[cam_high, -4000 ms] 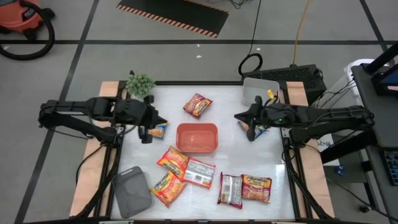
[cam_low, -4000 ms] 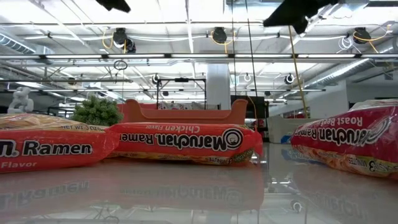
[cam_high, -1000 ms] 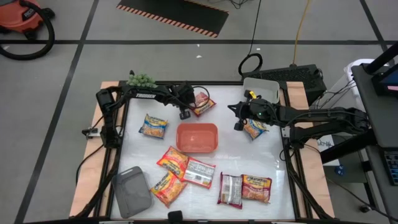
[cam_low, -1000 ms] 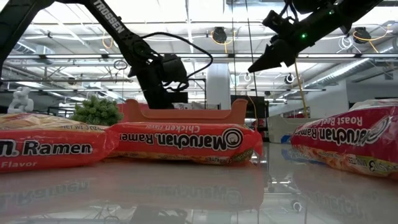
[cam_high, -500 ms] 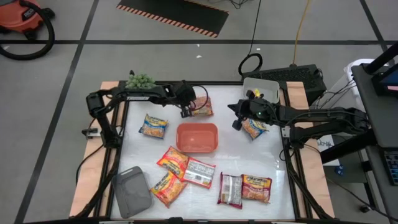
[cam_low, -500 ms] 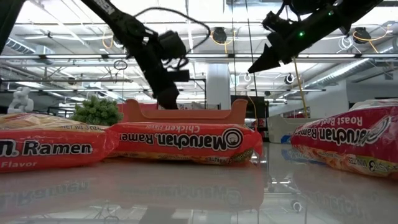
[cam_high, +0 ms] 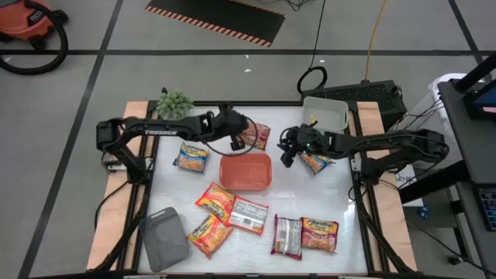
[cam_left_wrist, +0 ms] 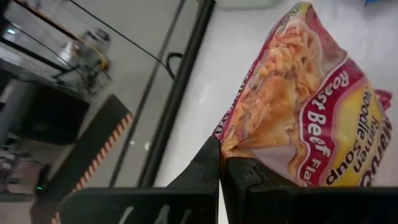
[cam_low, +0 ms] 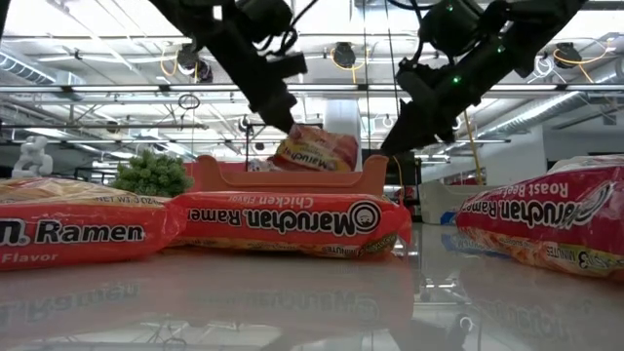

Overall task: Sort Maruchan noodles
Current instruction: Put the top left red noodle pack into the gray bin

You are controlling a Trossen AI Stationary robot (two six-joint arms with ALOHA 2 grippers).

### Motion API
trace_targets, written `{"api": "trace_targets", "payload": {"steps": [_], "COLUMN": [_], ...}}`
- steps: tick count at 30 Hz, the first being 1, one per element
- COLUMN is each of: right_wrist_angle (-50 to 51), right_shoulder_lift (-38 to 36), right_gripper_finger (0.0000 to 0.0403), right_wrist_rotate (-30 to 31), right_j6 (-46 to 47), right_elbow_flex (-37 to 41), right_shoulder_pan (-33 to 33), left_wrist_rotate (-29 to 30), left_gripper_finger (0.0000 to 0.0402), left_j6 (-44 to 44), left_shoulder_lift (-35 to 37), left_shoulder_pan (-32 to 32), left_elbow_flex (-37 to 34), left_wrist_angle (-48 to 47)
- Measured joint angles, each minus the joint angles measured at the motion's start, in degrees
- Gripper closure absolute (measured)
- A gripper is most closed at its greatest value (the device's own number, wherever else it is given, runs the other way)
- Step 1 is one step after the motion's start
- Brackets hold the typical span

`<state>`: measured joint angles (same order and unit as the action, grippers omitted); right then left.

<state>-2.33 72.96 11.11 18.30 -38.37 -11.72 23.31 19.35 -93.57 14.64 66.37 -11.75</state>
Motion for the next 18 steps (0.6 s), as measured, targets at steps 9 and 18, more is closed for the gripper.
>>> {"api": "trace_targets", "payload": {"steps": [9,18], "right_wrist_angle": [-5.24,-27.91], "right_shoulder_lift": [0.03,0.47], "right_gripper_finger": [0.0205,0.0142], "right_wrist_rotate": [-0.81,-2.08], "right_j6": [-0.56,-2.61], "right_elbow_flex": [0.02,7.37], "right_shoulder_pan": [3.75,5.85], "left_wrist_rotate": [0.77,0.94], "left_gripper_finger": [0.0401,0.0401], "left_j6": [0.44,1.34], "left_shoulder_lift": [4.40,7.53], "left_shoulder_pan": [-3.15,-6.21], "left_elbow_flex": [0.02,0.03], "left_wrist_angle": [1.42,0.87]}}
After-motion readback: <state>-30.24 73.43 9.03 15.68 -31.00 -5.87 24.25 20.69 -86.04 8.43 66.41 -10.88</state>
